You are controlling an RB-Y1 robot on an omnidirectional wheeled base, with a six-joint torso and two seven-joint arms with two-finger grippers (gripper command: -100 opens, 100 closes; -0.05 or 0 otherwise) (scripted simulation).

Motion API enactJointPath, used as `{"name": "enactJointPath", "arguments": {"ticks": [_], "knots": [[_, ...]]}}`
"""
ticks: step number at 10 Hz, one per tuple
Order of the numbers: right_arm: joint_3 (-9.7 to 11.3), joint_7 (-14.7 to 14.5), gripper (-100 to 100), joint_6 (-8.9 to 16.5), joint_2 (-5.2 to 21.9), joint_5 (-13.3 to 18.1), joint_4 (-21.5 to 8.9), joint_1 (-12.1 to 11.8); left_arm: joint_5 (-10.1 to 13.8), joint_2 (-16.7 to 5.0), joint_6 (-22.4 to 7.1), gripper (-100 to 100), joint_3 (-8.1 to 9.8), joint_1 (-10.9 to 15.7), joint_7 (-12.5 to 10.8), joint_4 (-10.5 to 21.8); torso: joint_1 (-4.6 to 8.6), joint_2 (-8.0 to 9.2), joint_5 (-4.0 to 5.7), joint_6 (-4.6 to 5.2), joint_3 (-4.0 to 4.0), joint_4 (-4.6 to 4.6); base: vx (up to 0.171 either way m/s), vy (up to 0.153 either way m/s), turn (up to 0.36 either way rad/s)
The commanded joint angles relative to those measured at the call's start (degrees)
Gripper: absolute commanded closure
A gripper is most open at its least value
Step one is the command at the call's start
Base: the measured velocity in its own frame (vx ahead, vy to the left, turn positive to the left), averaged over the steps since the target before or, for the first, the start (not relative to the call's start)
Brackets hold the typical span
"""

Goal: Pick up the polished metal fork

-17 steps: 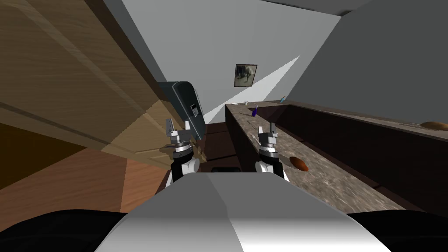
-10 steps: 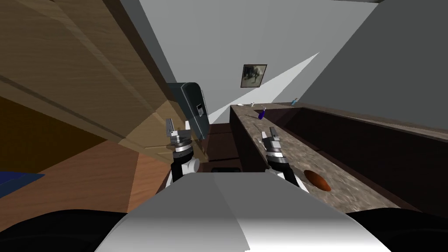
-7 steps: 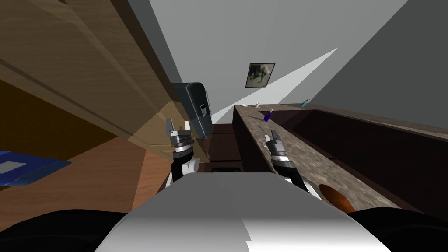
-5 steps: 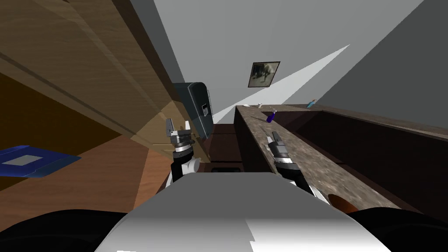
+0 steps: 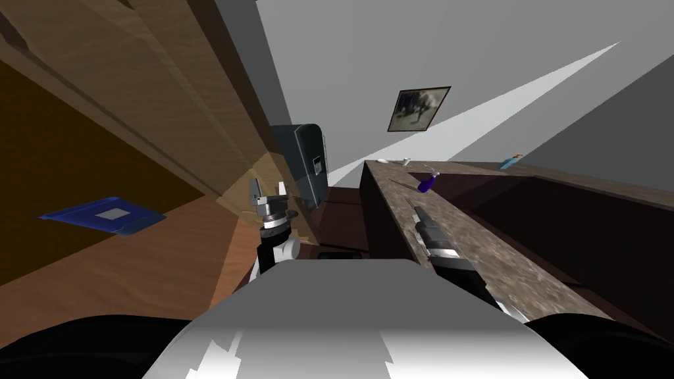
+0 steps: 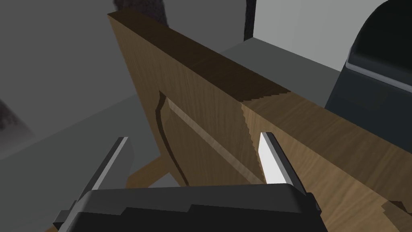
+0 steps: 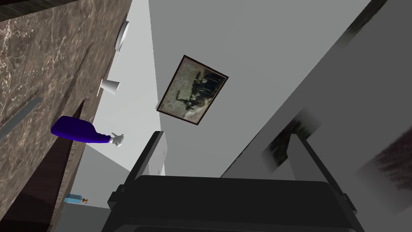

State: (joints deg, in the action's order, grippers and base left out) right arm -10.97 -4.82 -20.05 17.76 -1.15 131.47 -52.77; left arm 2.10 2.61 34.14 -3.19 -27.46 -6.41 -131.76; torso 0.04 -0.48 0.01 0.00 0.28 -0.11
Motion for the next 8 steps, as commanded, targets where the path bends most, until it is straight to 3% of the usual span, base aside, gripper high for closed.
{"name": "enactJointPath", "arguments": {"ticks": [1, 4, 5, 7, 8], "knots": [[-1.06, -0.26, -100, 0.86, 0.79, -0.02, 0.56, -1.79, 0.00, 0.00, 0.00, 0, 0.00, 0.00, 0.00, 0.00, 0.00, 0.00, 0.00, 0.00, 0.00, 0.00, 0.080, -0.018, 0.041], [-3.64, -2.63, -100, 3.33, 3.81, 0.75, 1.06, -7.38, 0.00, 0.00, 0.00, 0, 0.00, 0.00, 0.00, 0.00, -0.09, 0.13, -0.02, -0.01, -0.07, 0.03, 0.094, -0.019, 0.174], [-3.64, -2.63, -100, 3.33, 3.81, 0.75, 1.06, -7.89, 0.00, 0.00, 0.00, 0, 0.00, 0.00, 0.00, 0.00, -0.01, 0.07, 0.00, 0.01, -0.04, 0.02, 0.077, -0.032, 0.044], [-4.76, -4.48, -100, 5.13, 6.28, 1.16, 0.99, -11.73, 0.00, 0.00, 0.00, 0, 0.00, 0.00, 0.00, 0.00, -0.07, 0.22, -0.01, 0.01, -0.12, 0.05, 0.068, -0.026, 0.119], [-4.76, -4.48, -100, 5.13, 6.28, 1.16, 0.99, -12.04, 0.00, 0.00, 0.00, 0, 0.00, 0.00, 0.00, 0.00, -0.02, 0.19, 0.00, 0.01, -0.11, 0.04, 0.065, -0.039, 0.042]]}}
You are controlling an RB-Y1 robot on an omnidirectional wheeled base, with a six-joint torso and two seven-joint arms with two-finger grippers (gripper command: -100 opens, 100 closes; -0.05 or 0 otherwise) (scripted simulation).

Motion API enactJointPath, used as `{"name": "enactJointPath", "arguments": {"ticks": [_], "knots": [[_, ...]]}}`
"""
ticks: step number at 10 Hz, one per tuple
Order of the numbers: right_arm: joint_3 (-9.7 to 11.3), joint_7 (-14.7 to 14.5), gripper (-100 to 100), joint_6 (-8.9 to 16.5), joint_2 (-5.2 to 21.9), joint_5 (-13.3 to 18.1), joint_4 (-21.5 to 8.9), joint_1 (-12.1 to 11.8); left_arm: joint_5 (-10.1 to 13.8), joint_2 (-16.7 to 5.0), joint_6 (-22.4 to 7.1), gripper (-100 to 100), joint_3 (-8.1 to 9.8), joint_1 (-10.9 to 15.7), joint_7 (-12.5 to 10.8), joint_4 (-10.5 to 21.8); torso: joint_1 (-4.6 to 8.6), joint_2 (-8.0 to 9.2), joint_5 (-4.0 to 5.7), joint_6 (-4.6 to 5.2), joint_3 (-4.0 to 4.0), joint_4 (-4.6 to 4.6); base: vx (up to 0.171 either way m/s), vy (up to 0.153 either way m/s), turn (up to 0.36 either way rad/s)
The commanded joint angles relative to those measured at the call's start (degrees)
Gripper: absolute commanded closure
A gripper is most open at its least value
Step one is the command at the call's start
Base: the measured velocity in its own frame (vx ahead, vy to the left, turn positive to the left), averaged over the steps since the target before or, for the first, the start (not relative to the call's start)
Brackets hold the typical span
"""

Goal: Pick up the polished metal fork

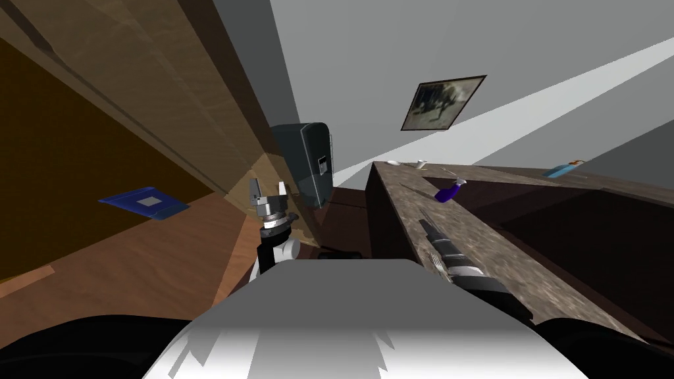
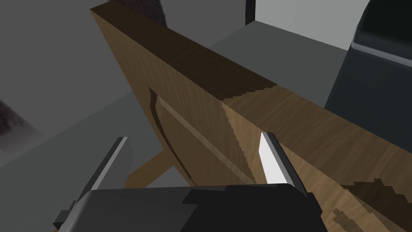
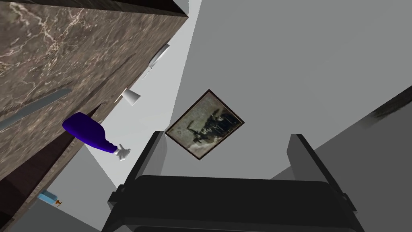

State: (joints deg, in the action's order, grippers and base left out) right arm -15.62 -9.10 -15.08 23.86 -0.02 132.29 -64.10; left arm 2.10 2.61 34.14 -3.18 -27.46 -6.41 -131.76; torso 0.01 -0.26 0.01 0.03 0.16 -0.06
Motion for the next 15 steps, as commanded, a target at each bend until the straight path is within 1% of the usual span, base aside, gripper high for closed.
{"name": "enactJointPath", "arguments": {"ticks": [1, 2, 3, 5, 7, 8, 9, 11, 12, 15], "knots": [[-0.48, -1.21, -100, 1.10, 1.58, 0.20, 0.00, -2.79, 0.00, 0.00, 0.00, 0, 0.00, 0.00, 0.00, 0.00, 0.00, 0.00, 0.00, 0.00, 0.00, 0.00, 0.064, -0.031, 0.071], [-0.70, -2.26, -100, 2.07, 3.10, 0.34, -0.25, -4.83, 0.00, 0.00, 0.00, 0, 0.00, 0.00, 0.00, 0.00, -0.01, 0.01, -0.01, -0.01, -0.01, 0.00, 0.106, -0.056, 0.084], [-0.70, -2.26, -100, 2.07, 3.10, 0.34, -0.25, -4.89, 0.00, 0.00, 0.00, 0, 0.00, 0.00, 0.00, 0.00, 0.07, -0.11, 0.01, -0.02, 0.06, -0.02, 0.070, -0.042, 0.040], [-0.73, -4.50, -100, 4.06, 6.47, 0.56, -0.98, -9.04, 0.00, 0.00, 0.00, 0, 0.00, 0.00, 0.00, 0.00, -0.03, 0.04, -0.01, 0.00, -0.02, 0.01, 0.056, -0.031, 0.044], [-0.28, -6.85, -100, 6.11, 9.66, 0.68, -1.95, -12.73, 0.00, 0.00, 0.00, 0, 0.00, 0.00, 0.00, 0.00, 0.06, -0.03, 0.01, -0.01, 0.02, -0.01, 0.084, -0.062, 0.032], [0.10, -8.06, -100, 7.14, 11.89, 0.70, -2.50, -14.58, 0.00, 0.00, 0.00, 0, 0.00, 0.00, 0.00, 0.00, 0.11, -0.07, 0.02, 0.00, 0.04, -0.02, 0.091, -0.075, 0.006], [0.10, -8.06, -100, 7.14, 12.12, 0.70, -2.50, -15.29, 0.00, 0.00, 0.00, 0, 0.00, 0.00, 0.00, 0.00, 0.13, -0.07, 0.03, 0.01, 0.04, -0.02, 0.052, -0.045, 0.000], [1.07, -10.46, -100, 9.18, 15.84, 0.71, -3.71, -19.31, 0.00, 0.00, 0.00, 0, 0.00, 0.00, 0.00, 0.00, -0.03, 0.07, 0.00, 0.00, -0.04, 0.02, 0.049, -0.033, -0.010], [1.07, -10.46, -100, 9.18, 15.96, 0.71, -3.71, -19.31, 0.00, 0.00, 0.00, 0, 0.00, 0.00, 0.00, 0.00, 0.00, 0.05, 0.01, 0.01, -0.03, 0.01, 0.047, -0.027, -0.004], [2.82, -13.88, -100, 12.05, 21.04, 0.64, -5.48, -24.98, 0.00, 0.00, 0.00, 0, 0.00, 0.00, 0.00, 0.00, -0.04, 0.07, 0.00, 0.00, -0.04, 0.02, 0.056, -0.030, -0.019]]}}
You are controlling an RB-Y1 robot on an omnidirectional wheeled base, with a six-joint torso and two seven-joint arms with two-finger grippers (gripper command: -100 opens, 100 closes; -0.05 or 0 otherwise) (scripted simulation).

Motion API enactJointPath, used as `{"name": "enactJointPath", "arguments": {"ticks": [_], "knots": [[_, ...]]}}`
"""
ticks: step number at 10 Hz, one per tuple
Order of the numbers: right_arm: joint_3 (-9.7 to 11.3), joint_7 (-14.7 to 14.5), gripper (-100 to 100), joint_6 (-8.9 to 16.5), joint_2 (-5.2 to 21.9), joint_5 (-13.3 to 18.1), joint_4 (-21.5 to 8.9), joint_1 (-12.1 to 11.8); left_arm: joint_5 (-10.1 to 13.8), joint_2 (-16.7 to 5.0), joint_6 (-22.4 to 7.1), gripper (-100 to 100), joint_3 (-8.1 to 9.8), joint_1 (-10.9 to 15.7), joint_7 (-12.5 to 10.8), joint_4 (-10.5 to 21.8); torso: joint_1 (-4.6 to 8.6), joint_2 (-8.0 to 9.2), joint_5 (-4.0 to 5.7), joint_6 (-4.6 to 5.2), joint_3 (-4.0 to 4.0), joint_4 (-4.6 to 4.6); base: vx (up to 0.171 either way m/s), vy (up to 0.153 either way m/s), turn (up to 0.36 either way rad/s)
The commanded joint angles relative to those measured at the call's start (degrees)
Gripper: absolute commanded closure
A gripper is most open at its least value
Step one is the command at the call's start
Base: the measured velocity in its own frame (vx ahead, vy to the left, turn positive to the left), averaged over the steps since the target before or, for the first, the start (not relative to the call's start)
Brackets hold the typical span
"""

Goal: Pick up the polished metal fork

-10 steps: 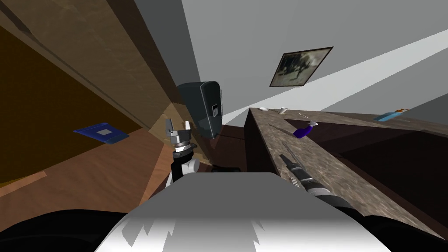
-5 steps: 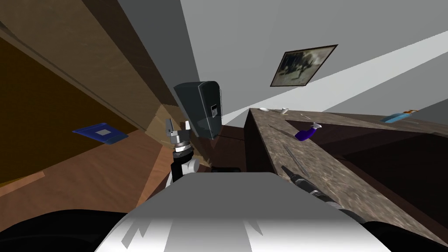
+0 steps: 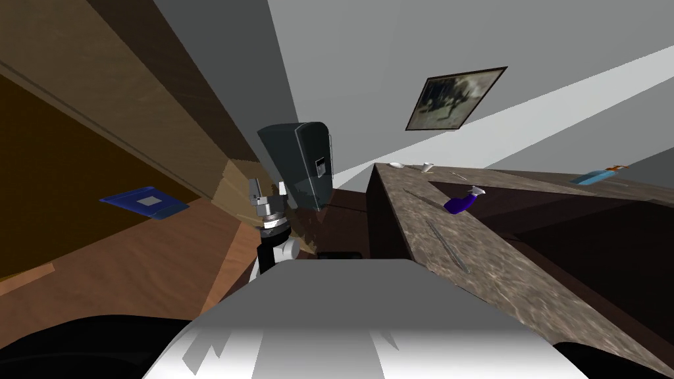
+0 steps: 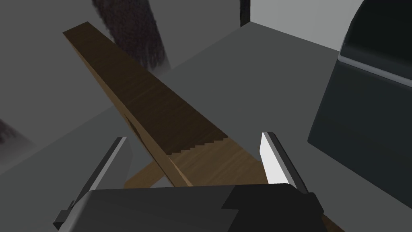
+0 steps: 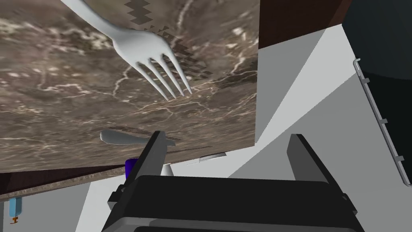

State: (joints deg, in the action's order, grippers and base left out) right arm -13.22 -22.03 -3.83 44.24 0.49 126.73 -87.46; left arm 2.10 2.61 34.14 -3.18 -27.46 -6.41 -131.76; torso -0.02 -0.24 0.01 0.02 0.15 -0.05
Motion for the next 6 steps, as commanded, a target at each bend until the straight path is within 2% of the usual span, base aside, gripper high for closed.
{"name": "enactJointPath", "arguments": {"ticks": [1, 6], "knots": [[0.42, -0.95, -100, 0.80, 1.02, 0.13, 0.08, -1.63, 0.00, 0.00, 0.00, 0, 0.00, 0.00, 0.00, 0.00, 0.00, 0.00, 0.00, 0.00, 0.00, 0.00, 0.053, -0.017, 0.001], [3.07, -5.40, -100, 4.49, 8.45, -0.02, -2.10, -9.14, 0.00, 0.00, 0.00, 0, 0.00, 0.00, 0.00, 0.00, -0.13, -0.01, -0.03, 0.00, 0.01, 0.00, 0.062, -0.010, -0.012]]}}
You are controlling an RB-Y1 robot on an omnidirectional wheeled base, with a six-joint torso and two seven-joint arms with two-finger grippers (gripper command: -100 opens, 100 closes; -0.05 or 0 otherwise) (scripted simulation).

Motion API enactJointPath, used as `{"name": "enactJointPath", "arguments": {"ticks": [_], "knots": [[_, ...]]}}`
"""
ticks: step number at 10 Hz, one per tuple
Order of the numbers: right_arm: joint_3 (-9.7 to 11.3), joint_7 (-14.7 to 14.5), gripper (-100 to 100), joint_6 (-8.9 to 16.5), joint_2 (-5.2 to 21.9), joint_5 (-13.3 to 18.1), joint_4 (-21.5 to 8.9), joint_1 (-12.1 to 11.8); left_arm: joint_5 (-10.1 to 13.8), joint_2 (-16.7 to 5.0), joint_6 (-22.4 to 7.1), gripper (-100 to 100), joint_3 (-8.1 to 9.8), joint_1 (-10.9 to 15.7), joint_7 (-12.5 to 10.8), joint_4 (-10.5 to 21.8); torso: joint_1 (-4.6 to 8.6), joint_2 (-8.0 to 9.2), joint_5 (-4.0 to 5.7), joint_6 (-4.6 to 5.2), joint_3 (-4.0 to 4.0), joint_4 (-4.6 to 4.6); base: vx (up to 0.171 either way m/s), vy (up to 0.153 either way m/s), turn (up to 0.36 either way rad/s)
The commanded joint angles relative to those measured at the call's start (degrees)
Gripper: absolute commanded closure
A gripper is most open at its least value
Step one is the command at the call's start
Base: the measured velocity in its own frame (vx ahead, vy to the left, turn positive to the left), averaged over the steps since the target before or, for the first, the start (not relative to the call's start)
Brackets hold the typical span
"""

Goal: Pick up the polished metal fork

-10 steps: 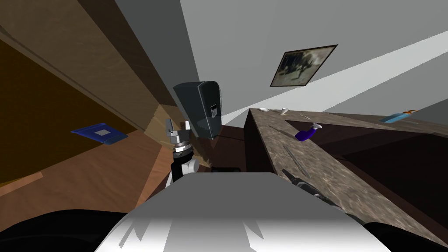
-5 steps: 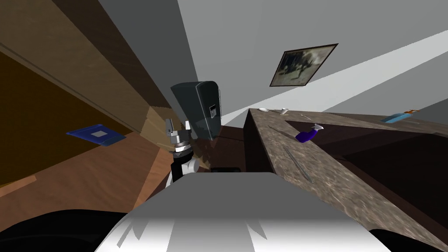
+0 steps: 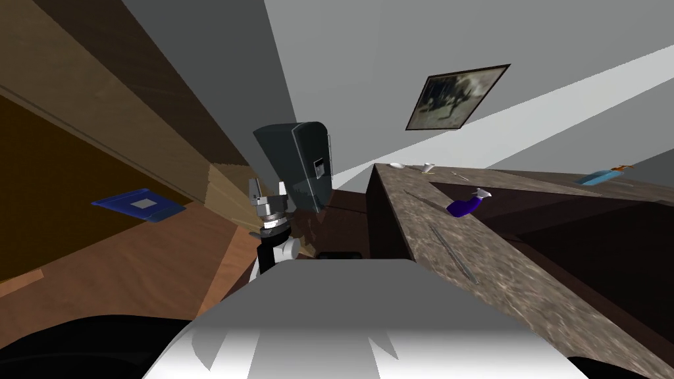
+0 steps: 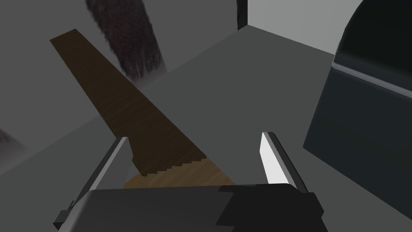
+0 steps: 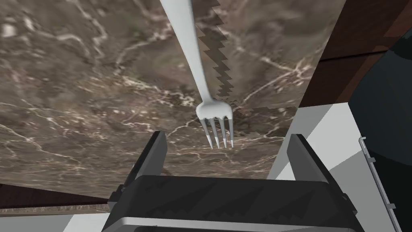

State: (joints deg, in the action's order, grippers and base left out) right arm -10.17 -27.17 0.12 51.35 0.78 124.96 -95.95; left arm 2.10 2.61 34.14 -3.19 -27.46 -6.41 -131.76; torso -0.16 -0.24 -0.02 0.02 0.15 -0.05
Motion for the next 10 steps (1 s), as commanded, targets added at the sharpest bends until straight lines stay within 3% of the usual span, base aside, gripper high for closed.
{"name": "enactJointPath", "arguments": {"ticks": [1, 4, 5, 6, 7, 10], "knots": [[0.38, -0.88, -100, 1.05, 2.46, -0.33, -0.60, -1.73, 0.00, 0.00, 0.00, 0, 0.00, 0.00, 0.00, 0.00, 0.00, 0.00, 0.00, 0.00, 0.00, 0.00, 0.061, -0.002, -0.004], [1.10, -2.14, -100, 2.10, 4.89, -0.37, -1.08, -4.01, 0.00, 0.00, 0.00, 0, 0.00, 0.00, 0.00, 0.00, -0.01, 0.06, 0.00, 0.00, -0.03, 0.02, 0.044, -0.002, 0.001], [1.12, -1.96, -100, 2.65, 4.31, -0.29, -0.34, -3.40, 0.00, 0.00, 0.00, 0, 0.00, 0.00, 0.00, 0.00, 0.00, 0.09, 0.00, -0.01, -0.05, 0.02, 0.014, -0.001, 0.001], [1.10, -2.00, 0, 2.69, 4.44, -0.33, -0.39, -3.49, 0.00, 0.00, 0.00, 0, 0.00, 0.01, 0.00, 0.00, -0.01, 0.16, 0.00, 0.00, -0.09, 0.04, 0.000, 0.000, 0.000], [2.33, -1.82, -100, 2.46, 4.14, -0.12, -2.13, -1.69, 0.00, 0.00, 0.00, 0, 0.00, 0.01, 0.00, 0.00, -0.01, 0.21, 0.00, 0.00, -0.13, 0.06, 0.007, 0.004, 0.068], [4.78, -1.48, -100, 2.02, 3.57, 0.29, -5.62, 1.88, 0.00, 0.00, 0.00, 0, 0.00, 0.01, 0.00, 0.00, -0.03, 0.21, 0.00, 0.00, -0.13, 0.06, 0.012, 0.009, 0.056]]}}
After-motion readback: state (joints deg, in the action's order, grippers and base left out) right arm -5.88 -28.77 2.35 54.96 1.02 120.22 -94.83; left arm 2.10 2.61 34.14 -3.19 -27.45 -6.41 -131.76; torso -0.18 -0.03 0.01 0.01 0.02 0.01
